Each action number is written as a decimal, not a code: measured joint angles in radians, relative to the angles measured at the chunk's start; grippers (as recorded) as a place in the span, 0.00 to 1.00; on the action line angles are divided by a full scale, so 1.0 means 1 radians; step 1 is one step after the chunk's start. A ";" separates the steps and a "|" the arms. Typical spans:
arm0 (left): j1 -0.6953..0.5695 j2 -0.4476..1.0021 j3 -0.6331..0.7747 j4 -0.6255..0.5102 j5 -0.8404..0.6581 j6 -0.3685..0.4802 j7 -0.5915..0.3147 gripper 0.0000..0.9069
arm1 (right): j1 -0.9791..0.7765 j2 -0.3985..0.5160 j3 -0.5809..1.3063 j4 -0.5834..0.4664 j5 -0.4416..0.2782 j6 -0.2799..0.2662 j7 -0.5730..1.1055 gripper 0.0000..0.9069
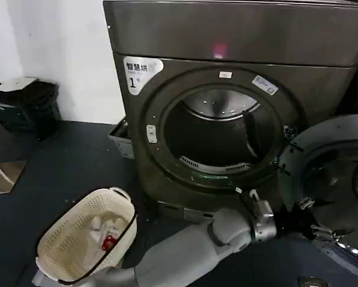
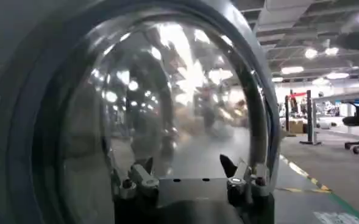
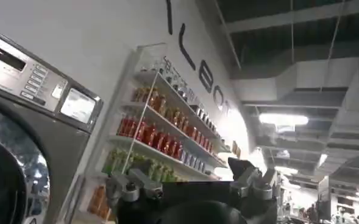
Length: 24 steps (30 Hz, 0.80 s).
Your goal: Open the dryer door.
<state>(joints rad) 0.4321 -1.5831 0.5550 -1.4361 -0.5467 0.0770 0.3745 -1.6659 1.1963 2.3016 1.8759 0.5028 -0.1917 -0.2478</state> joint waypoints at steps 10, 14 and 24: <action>-0.012 -0.020 0.005 0.021 -0.003 -0.008 -0.018 1.00 | -0.009 -0.003 0.014 -0.003 0.007 0.002 -0.006 1.00; -0.017 -0.024 0.011 0.029 0.004 -0.024 -0.037 1.00 | -0.012 -0.002 0.020 0.000 0.007 0.004 -0.013 1.00; -0.033 -0.026 0.018 0.050 0.007 -0.045 -0.064 1.00 | -0.021 -0.003 0.035 -0.004 0.028 0.005 -0.016 1.00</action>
<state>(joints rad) 0.3995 -1.6091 0.5727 -1.3862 -0.5394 0.0321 0.3104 -1.6871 1.1935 2.3365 1.8721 0.5312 -0.1871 -0.2636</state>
